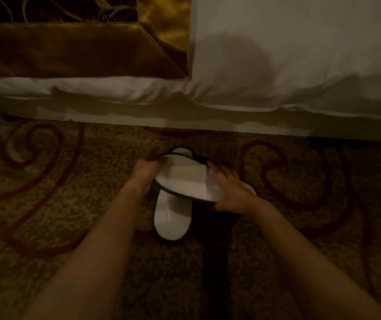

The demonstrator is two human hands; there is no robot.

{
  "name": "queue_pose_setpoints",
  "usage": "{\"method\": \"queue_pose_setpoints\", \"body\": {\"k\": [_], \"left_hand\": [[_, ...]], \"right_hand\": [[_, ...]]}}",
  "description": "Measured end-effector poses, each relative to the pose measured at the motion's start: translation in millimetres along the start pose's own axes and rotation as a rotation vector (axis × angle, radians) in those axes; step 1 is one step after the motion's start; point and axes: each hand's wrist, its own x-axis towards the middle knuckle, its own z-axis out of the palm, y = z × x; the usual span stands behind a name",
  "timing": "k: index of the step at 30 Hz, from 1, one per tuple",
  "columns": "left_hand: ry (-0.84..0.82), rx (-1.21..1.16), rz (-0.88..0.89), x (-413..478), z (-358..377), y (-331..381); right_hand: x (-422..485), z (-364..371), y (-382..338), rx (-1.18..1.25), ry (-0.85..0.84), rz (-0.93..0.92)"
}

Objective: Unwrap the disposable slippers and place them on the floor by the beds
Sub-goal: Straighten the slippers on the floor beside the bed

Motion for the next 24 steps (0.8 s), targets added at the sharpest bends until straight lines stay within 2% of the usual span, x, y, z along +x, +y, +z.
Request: {"method": "queue_pose_setpoints", "body": {"k": [3, 5, 7, 8, 10, 11, 12, 15, 18, 24], "left_hand": [[-0.142, 0.109, 0.017, -4, -2, 0], [-0.200, 0.121, -0.010, -13, 6, 1], [-0.228, 0.040, -0.075, -21, 18, 0], [-0.252, -0.001, -0.093, -26, 27, -3], [-0.321, -0.023, -0.091, -40, 46, -18], [-0.353, 0.007, -0.072, -49, 56, -28], [-0.387, 0.060, -0.050, -60, 65, -42], [-0.485, 0.259, -0.017, -89, 90, -85], [-0.393, 0.410, 0.096, -105, 107, -108], [-0.351, 0.622, 0.141, -110, 115, -110]], "right_hand": [[0, -7, 2, -0.088, 0.039, -0.024], [-3, -15, 9, -0.020, 0.257, 0.052], [-3, -19, 16, 0.158, 0.520, 0.290], [-1, -22, 19, 0.296, 0.565, 0.451], [8, -23, 19, 0.655, 0.496, 0.700], [11, -19, 18, 0.786, 0.448, 0.750], [10, -13, 17, 0.813, 0.425, 0.787], [1, 8, 17, 0.551, 0.429, 0.853], [-11, 31, 26, 0.362, 0.382, 0.844], [-19, 48, 35, 0.345, 0.445, 0.874]]}}
